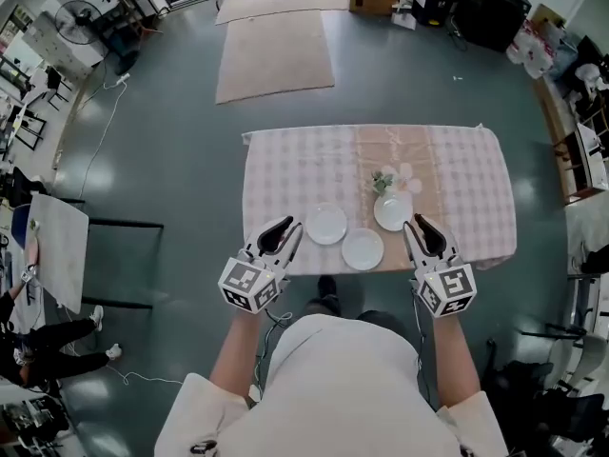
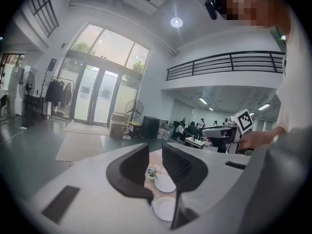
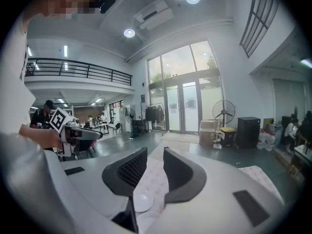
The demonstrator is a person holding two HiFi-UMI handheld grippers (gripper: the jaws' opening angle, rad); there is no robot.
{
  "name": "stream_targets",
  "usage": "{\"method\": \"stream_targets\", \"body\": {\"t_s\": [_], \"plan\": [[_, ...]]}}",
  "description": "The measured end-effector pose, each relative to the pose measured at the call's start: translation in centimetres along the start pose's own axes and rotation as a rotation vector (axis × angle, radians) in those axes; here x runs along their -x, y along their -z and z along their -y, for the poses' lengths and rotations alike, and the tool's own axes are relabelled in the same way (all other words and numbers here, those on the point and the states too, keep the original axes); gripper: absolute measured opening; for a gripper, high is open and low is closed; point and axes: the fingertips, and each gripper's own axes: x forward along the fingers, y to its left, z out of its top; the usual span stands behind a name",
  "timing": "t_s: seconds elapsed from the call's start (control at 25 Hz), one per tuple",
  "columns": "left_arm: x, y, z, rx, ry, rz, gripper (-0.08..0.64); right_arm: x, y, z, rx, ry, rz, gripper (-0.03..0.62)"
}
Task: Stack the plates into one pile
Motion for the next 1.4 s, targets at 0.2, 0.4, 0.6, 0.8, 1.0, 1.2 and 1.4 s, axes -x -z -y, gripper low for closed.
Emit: {"method": "stream_targets", "body": {"t_s": [0.2, 0.4, 0.6, 0.8, 1.0, 1.2, 1.4], "plan": [[-1.9, -0.1, -1.6, 0.011, 0.022, -0.024, 0.087, -1.7, 0.7, 0.8, -0.017, 0.018, -0.041, 0.124], [-3.4, 1.1, -1.9, 0.038, 0.031, -0.055, 0.086, -2.4, 1.6, 2.1, -0.027, 0.029, -0.071, 0.124], [-5.7, 2.1, -1.2, 0.053, 0.019, -0.067, 0.086, -2.8, 2.6, 4.4, -0.028, 0.007, -0.090, 0.124], [-8.2, 1.7, 0.7, 0.050, -0.016, -0.060, 0.086, -3.0, 2.6, 7.3, -0.023, -0.037, -0.102, 0.124], [-10.6, 2.4, 2.5, 0.064, -0.049, -0.078, 0.087, -3.6, 3.3, 9.7, -0.016, -0.094, -0.120, 0.124], [-13.3, 4.4, 3.7, 0.098, -0.073, -0.125, 0.087, -5.0, 5.4, 11.8, -0.028, -0.150, -0.159, 0.124], [-16.5, 7.2, 5.1, 0.122, -0.068, -0.193, 0.089, -6.1, 9.0, 13.5, -0.041, -0.197, -0.229, 0.124]]}}
